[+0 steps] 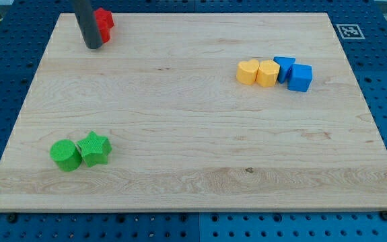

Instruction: Separate the group of blocks

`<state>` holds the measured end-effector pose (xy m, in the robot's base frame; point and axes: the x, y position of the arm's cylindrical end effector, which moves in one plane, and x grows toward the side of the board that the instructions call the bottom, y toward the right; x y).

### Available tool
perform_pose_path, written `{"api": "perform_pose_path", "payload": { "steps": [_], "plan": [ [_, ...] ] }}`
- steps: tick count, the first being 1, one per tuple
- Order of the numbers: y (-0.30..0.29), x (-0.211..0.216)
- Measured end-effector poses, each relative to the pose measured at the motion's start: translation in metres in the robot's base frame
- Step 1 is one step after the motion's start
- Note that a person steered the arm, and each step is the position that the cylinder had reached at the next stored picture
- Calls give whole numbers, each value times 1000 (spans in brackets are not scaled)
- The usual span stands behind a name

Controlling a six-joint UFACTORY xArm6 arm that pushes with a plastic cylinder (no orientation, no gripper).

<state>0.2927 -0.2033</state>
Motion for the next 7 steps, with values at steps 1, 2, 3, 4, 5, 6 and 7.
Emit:
{"api": "perform_pose_path", "payload": {
  "steps": [1,2,3,4,5,6,7],
  "plan": [
    [4,10],
    [43,64],
    [54,90],
    [54,93],
    [54,93],
    [93,92],
    [155,92]
  ]
}}
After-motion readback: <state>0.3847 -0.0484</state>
